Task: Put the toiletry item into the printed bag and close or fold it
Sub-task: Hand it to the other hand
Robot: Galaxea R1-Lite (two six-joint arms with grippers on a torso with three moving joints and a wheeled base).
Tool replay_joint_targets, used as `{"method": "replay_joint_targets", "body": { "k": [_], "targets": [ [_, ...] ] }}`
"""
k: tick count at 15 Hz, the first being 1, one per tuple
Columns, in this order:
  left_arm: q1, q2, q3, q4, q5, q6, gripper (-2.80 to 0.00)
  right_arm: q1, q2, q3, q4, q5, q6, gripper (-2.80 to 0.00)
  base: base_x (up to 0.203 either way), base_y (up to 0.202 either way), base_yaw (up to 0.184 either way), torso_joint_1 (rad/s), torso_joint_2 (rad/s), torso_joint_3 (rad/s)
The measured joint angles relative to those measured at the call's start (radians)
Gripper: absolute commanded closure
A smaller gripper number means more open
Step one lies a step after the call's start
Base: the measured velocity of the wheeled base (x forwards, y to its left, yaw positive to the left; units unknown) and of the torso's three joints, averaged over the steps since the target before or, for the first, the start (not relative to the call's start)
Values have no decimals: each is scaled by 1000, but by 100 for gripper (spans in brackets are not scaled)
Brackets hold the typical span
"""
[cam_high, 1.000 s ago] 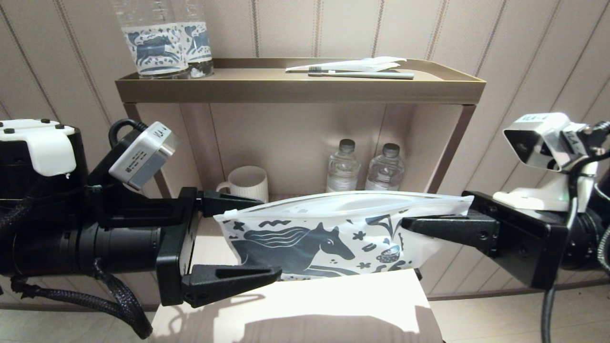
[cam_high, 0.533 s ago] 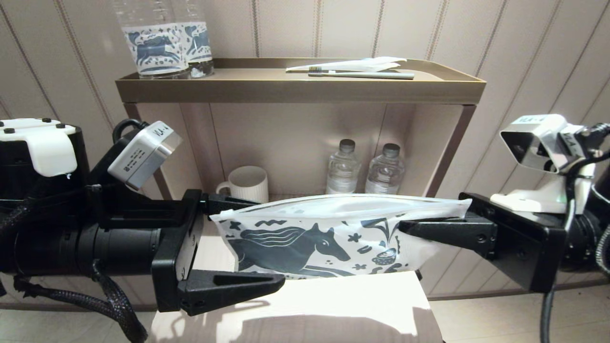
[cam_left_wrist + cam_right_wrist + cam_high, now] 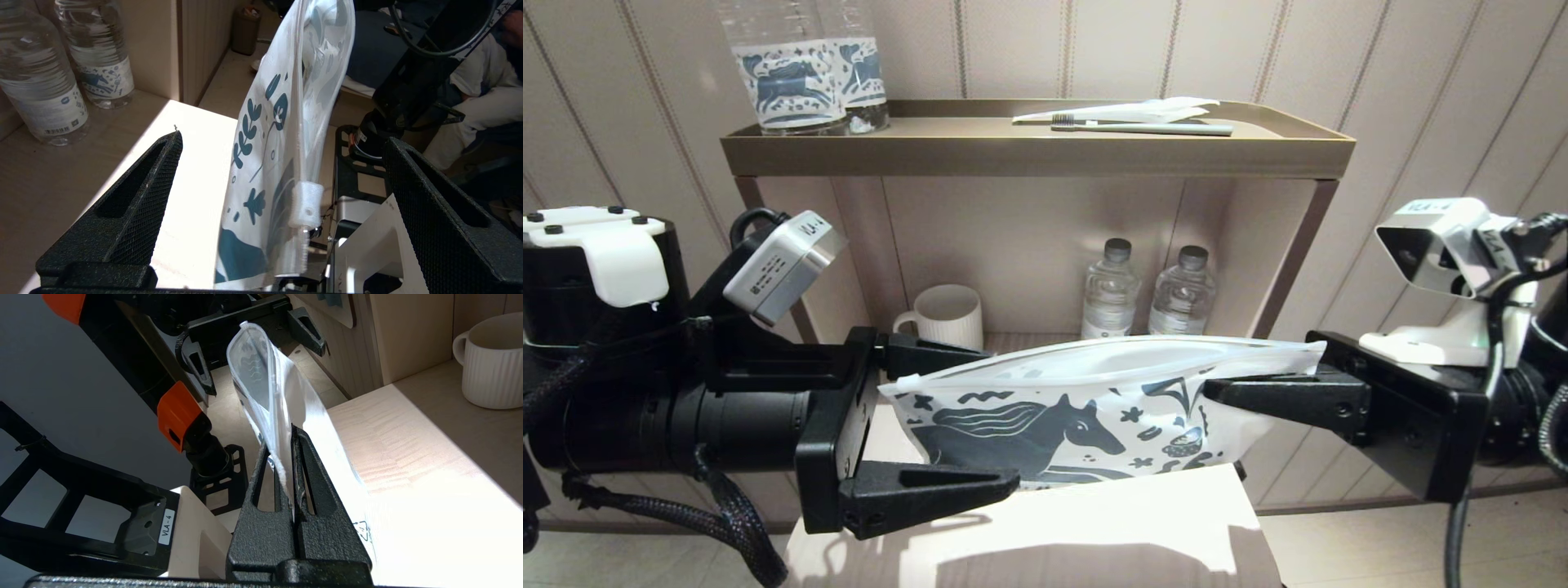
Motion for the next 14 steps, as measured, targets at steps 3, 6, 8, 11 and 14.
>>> {"method": "replay_joint_targets", "body": {
  "k": [3, 6, 8, 11, 14],
  "targets": [
    [-2, 0, 20, -49, -1, 0, 0, 0, 1, 0, 0, 0, 0, 0, 0, 0, 0, 0, 0, 0],
    [-7, 0, 28, -58, -2, 1, 0, 0, 1, 0, 0, 0, -1, 0, 0, 0, 0, 0, 0, 0],
    [-8, 0, 28, -59, -3, 2, 0, 1, 4, 1, 0, 0, -2, 0, 0, 0, 0, 0, 0, 0],
    [-8, 0, 29, -58, -3, 3, 0, 6, 9, 3, 0, 0, -3, 0, 0, 0, 0, 0, 0, 0],
    [-9, 0, 29, -57, -4, 5, 0, 7, 13, 3, 1, 0, -3, 0, 0, 0, 0, 0, 0, 0]
  ]
}}
